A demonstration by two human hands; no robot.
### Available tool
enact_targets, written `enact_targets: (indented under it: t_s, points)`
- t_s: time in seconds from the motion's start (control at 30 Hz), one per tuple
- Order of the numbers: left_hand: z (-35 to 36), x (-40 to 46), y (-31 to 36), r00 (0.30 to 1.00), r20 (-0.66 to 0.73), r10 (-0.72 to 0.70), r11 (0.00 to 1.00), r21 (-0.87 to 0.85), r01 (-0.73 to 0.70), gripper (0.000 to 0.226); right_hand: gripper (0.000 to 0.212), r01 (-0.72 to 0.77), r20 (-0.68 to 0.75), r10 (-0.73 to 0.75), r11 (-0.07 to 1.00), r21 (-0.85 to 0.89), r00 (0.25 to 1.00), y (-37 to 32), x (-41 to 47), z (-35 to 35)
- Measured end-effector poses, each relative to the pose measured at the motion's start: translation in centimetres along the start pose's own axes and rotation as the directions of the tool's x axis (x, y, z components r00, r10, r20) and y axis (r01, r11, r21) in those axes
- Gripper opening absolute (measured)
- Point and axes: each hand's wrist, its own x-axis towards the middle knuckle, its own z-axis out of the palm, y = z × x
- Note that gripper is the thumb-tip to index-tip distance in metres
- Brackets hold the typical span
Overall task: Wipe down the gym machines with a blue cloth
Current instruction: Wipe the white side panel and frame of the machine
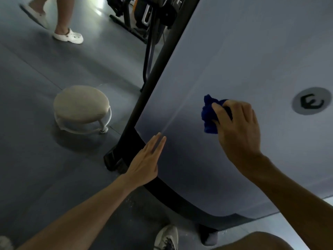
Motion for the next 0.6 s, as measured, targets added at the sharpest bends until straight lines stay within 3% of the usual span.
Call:
enact_targets:
  t_s: [0.23, 0.37, 0.47, 0.6]
  points:
    - [-1.2, 0.5, -1.1, 0.999, -0.023, 0.049, 0.995, 0.086, -0.047, 0.095, 0.035, 0.116, -0.091, -0.119, 0.993, -0.034, 0.989, -4.9, -5.9, 7.3]
    - [-0.8, -0.3, -3.5, 0.998, 0.045, 0.044, 0.986, 0.156, -0.051, 0.097, 0.029, 0.283, 0.065, -0.290, 0.954, 0.096, 0.955, -11.3, -13.1, 14.6]
    - [-1.2, -0.9, -4.0, 0.992, 0.127, 0.019, 0.984, 0.172, -0.041, 0.098, 0.041, 0.275, 0.245, -0.325, 0.936, 0.218, 0.913, -14.3, -16.9, 17.3]
    - [-1.7, -1.2, -4.1, 0.984, 0.178, 0.016, 0.980, 0.191, -0.050, 0.099, 0.033, 0.253, 0.194, -0.305, 0.934, 0.252, 0.932, -14.4, -16.5, 16.8]
